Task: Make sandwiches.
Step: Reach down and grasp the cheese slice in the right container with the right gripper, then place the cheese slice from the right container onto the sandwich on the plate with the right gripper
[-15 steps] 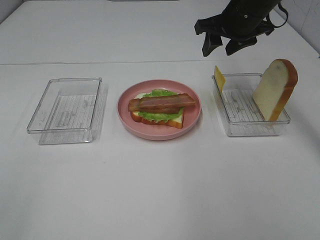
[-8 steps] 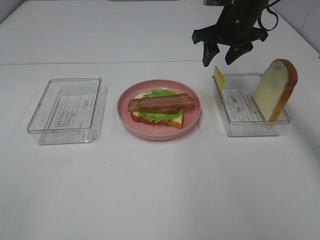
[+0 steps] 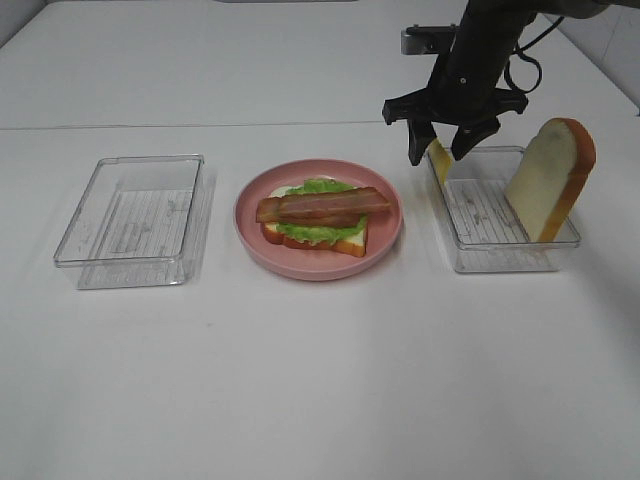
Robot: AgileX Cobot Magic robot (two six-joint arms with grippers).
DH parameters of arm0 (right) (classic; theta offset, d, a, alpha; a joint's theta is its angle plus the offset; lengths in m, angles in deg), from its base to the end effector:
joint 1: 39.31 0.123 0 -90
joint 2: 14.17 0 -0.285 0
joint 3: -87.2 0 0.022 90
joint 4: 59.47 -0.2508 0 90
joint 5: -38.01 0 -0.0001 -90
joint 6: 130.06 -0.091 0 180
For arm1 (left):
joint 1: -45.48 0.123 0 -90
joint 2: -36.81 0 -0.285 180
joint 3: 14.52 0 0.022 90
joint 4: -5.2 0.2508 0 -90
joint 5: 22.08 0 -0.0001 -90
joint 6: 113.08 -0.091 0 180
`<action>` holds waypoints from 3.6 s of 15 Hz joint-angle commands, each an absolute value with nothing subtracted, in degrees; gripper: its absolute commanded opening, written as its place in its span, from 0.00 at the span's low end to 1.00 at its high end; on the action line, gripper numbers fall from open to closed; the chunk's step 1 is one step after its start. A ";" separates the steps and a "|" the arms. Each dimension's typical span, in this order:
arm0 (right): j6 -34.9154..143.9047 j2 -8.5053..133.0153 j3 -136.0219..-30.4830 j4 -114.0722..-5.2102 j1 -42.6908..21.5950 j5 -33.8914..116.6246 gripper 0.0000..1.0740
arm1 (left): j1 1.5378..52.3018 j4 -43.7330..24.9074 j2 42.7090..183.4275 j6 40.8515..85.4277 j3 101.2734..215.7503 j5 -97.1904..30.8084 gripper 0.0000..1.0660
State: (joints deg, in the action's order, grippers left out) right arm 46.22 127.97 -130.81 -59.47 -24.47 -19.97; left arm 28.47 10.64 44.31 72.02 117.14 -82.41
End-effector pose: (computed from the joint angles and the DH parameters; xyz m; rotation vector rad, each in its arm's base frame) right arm 0.4847 0.1284 0.1714 -0.2744 2.8192 0.0719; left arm -0.0035 0.0089 0.2793 0.2058 2.0159 -0.1308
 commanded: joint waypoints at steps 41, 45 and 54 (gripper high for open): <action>64.09 128.26 -122.10 -101.07 -21.84 -16.07 0.00 | 28.41 10.70 43.00 72.25 116.92 -82.06 0.78; 63.63 128.26 -122.10 -97.80 -21.84 -14.64 0.07 | 28.41 10.70 43.00 72.25 116.92 -82.06 0.78; 61.91 125.91 -122.10 -89.78 -21.84 -13.44 0.72 | 28.41 10.70 43.00 72.25 116.92 -82.06 0.78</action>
State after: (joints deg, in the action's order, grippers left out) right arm 61.34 126.66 -122.16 -89.95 -21.72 -13.55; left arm 28.47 10.64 44.31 72.02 117.14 -82.41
